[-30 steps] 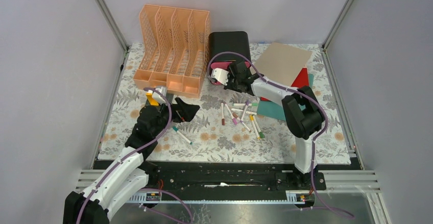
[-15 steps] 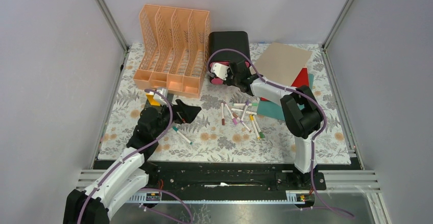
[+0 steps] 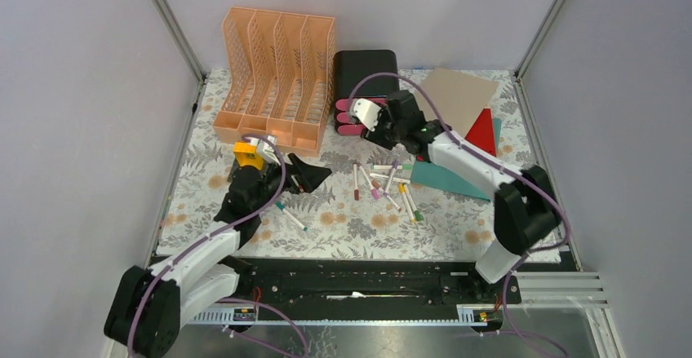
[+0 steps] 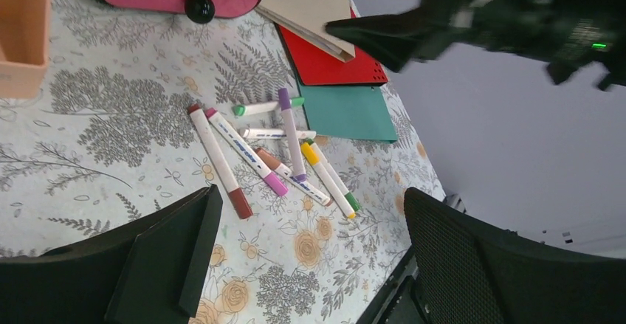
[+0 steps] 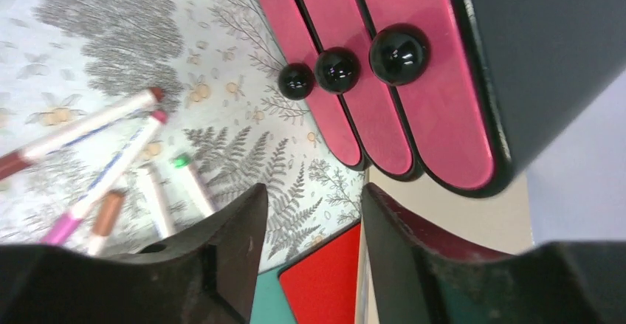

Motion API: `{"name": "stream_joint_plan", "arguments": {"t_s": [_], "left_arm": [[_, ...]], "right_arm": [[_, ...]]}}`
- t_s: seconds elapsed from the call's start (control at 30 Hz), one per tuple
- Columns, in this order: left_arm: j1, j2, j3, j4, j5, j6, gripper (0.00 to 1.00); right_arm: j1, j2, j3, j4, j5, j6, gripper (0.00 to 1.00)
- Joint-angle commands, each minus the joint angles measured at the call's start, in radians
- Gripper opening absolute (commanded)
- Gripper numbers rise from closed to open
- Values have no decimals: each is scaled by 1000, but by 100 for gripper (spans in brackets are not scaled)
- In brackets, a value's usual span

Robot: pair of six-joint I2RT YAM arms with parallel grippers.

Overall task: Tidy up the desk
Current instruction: Open the drawer in the storage box.

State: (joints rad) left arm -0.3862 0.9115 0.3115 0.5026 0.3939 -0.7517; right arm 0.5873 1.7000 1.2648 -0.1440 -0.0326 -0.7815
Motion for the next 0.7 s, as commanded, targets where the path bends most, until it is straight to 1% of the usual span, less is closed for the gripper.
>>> {"name": "stream_joint_plan", "arguments": {"t_s": [0.0,0.17,0.2,0.3,0.4,0.5,0.67], "left_arm": [[-6,88,27,177,55,-80,99],[-83,206,73,227,-4,-77,99],[-100,231,93,232,-21,-73,99],[-149,313,135,255,-73,-66,99],[-190,405,182,284,-121,-69,99],[-228,504,240,299,-177,-73,99],[-275,660,338,296,-284,-82,99]], "right_arm": [[3,-167,-32,-141,-153,96,61],[2,-328,-97,-252,-272,163,73],[2,-370,-108,-271,-290,175,75],[-4,-473,-155,-307,-324,184,87],[-49,-584,-232,-275,-351,179,99],[-130,-654,-299,-219,-407,192,100],[-174,-691,-348,-202,-398,172,100]]}}
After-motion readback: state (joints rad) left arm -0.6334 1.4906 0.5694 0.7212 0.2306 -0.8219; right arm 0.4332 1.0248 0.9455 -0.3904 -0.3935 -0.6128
